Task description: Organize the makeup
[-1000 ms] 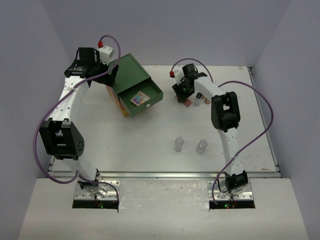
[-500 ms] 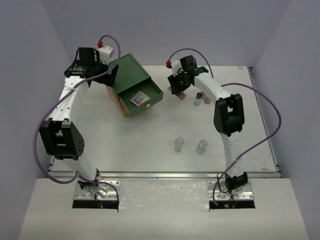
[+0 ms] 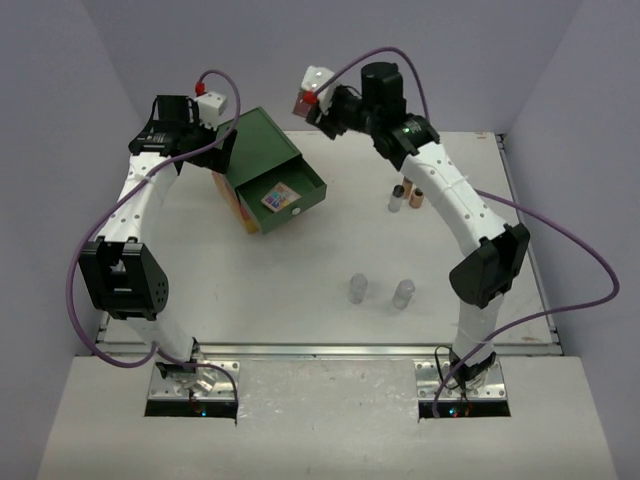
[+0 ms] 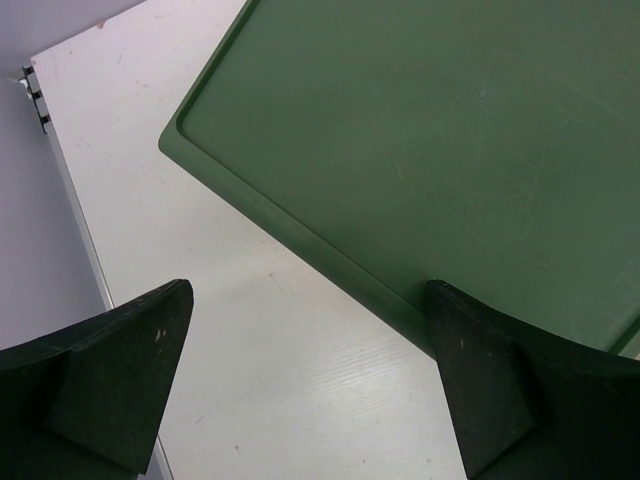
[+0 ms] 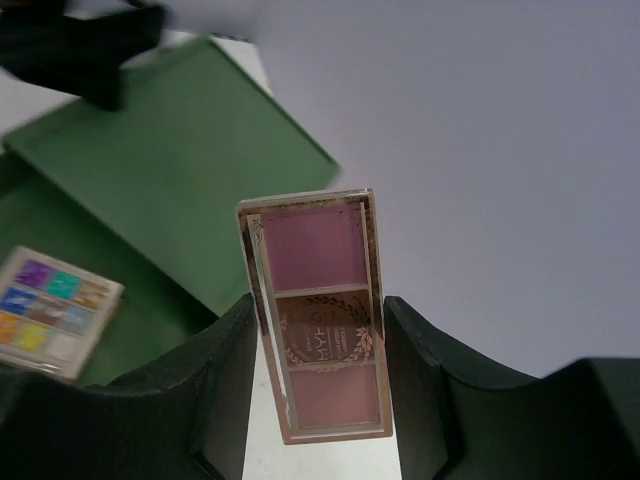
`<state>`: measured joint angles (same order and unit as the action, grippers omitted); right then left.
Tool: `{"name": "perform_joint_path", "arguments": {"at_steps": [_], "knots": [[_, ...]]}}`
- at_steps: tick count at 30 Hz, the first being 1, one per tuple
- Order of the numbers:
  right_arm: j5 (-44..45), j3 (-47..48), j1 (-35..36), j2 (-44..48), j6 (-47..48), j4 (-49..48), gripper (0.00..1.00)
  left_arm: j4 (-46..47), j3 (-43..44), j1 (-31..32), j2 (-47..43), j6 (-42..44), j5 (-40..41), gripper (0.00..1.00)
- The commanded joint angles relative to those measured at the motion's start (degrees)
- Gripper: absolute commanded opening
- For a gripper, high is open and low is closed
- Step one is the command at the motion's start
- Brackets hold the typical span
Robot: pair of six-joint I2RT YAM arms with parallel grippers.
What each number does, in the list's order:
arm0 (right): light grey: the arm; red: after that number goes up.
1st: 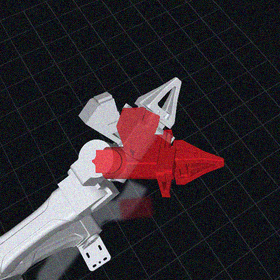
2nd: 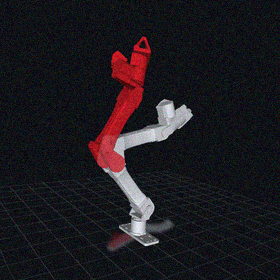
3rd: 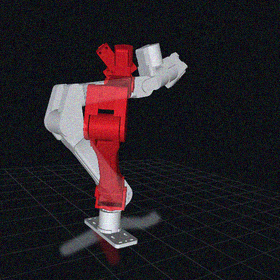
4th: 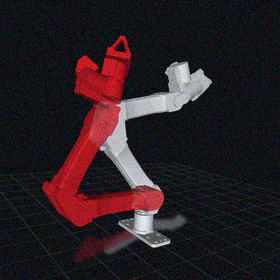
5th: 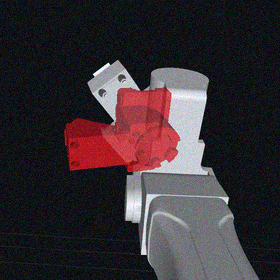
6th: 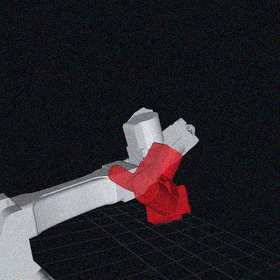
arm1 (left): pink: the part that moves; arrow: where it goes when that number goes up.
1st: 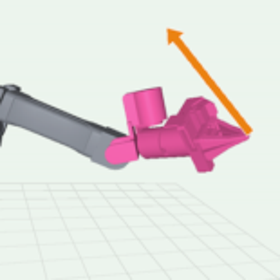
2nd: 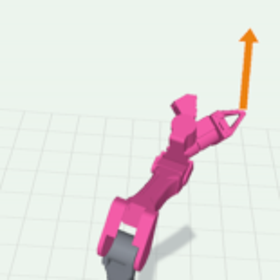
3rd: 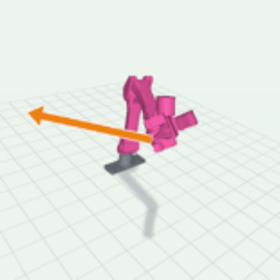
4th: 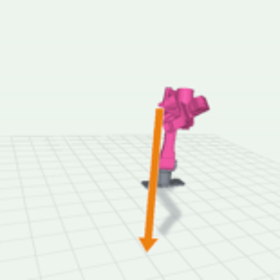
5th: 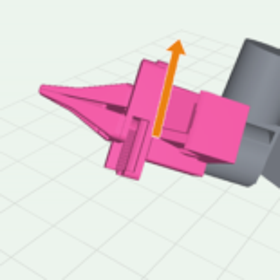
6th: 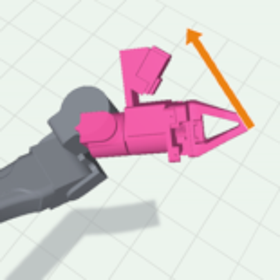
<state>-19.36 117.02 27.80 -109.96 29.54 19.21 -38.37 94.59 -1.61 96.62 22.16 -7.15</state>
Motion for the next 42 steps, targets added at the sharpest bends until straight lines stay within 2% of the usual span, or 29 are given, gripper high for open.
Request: {"name": "perform_joint_path", "arguments": {"at_steps": [1, 5, 11, 13, 16, 18, 23, 26, 29, 32, 36, 38, 40, 42], "knots": [[-5.11, -2.59, 7.96, -2.28, 20.09, 4.13, 0.00, 0.09, -0.46, -0.59, -1.52, -0.58, -0.55, 1.00], [-6.31, -3.45, 10.48, -3.83, 24.11, 6.23, 0.00, 0.05, -0.80, -0.59, -1.78, -0.80, -0.58, 1.00], [-7.46, -5.35, 12.99, -5.00, 24.44, 8.42, 0.08, 0.62, -2.10, -0.59, -2.49, -0.50, 0.17, 1.00], [-6.46, -7.13, 13.15, -4.83, 24.56, 7.78, 0.25, 1.01, -2.17, -0.54, -2.49, -0.37, 0.47, 1.00], [-4.09, -7.90, 13.44, -4.37, 23.51, 6.03, 0.62, 1.21, -2.12, -0.60, -2.37, -0.37, 0.20, 1.00], [-0.80, -7.45, 13.69, -4.20, 21.04, 3.19, 0.71, 1.37, -2.03, -0.67, -2.05, -0.37, 0.13, 1.00], [0.19, -4.60, 13.77, -3.01, 15.31, -1.87, 0.82, 1.63, -1.77, -0.59, -1.70, -0.37, 0.29, 1.00], [0.80, -2.69, 13.75, -1.02, 9.65, -4.77, 0.84, 1.93, -1.79, -0.59, -1.91, -0.24, 0.38, 1.00], [4.62, -4.72, 13.77, 2.46, -1.21, -9.53, 0.84, 2.16, -1.95, -0.59, -2.09, -0.06, 0.64, 1.00], [14.11, -16.24, 13.77, 11.76, -30.28, -18.83, 0.78, 2.86, -2.74, -0.64, -2.27, -0.06, 1.21, 1.00], [25.03, -34.09, 14.46, 19.48, -53.03, -21.76, 0.54, 4.07, -3.65, -0.59, -2.58, -0.10, 1.26, 1.00], [31.74, -39.30, 15.42, 21.63, -56.93, -20.07, 0.48, 4.21, -3.59, -0.59, -2.37, -0.10, 1.43, 1.00], [35.70, -44.15, 17.37, 22.87, -59.80, -18.13, 0.47, 4.18, -3.44, -0.62, -2.05, -0.07, 1.70, 1.00], [37.72, -49.84, 18.42, 24.26, -61.61, -22.87, 0.44, 4.28, -3.63, -0.59, -1.87, -0.01, 1.87, 1.00]]}}
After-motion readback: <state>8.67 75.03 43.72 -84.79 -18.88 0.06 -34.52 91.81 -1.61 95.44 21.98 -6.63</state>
